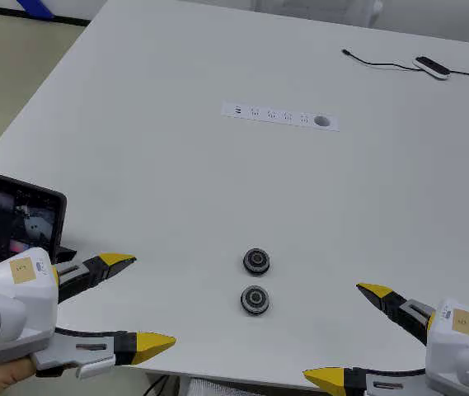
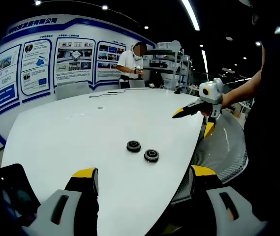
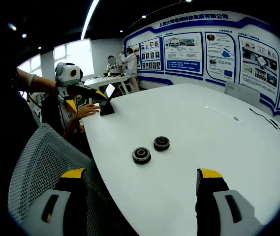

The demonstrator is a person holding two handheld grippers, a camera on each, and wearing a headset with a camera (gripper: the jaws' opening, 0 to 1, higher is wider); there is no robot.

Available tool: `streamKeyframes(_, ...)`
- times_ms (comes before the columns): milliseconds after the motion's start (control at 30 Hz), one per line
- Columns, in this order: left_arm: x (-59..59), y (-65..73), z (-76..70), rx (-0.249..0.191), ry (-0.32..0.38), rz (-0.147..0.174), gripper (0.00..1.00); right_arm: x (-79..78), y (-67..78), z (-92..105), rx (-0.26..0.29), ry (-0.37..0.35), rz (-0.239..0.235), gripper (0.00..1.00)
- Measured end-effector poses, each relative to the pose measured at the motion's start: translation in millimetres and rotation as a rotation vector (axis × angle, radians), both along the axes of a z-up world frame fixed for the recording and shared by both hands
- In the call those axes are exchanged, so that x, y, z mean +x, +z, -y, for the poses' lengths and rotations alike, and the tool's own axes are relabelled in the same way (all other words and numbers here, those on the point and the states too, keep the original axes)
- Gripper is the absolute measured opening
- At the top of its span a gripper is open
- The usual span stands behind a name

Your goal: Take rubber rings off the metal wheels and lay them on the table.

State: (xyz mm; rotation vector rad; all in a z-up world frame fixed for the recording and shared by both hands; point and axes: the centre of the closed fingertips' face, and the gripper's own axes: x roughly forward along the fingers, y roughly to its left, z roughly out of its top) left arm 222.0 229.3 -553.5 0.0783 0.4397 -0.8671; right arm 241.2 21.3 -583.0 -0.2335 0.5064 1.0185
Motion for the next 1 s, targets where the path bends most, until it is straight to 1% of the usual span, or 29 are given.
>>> streamKeyframes(467,0.4,-0.3,-1.3,-0.001,0.004,0.0,0.77,0.7,0.5,2.4,-0.002,-0.005,0.002,0.93)
streamKeyframes(1000,-2.0,-5.3,-4.8,0.002,0.009,-0.009,0.75,-2.0,-1.9,0.9,-0.012,0.002,-0.002,0.91)
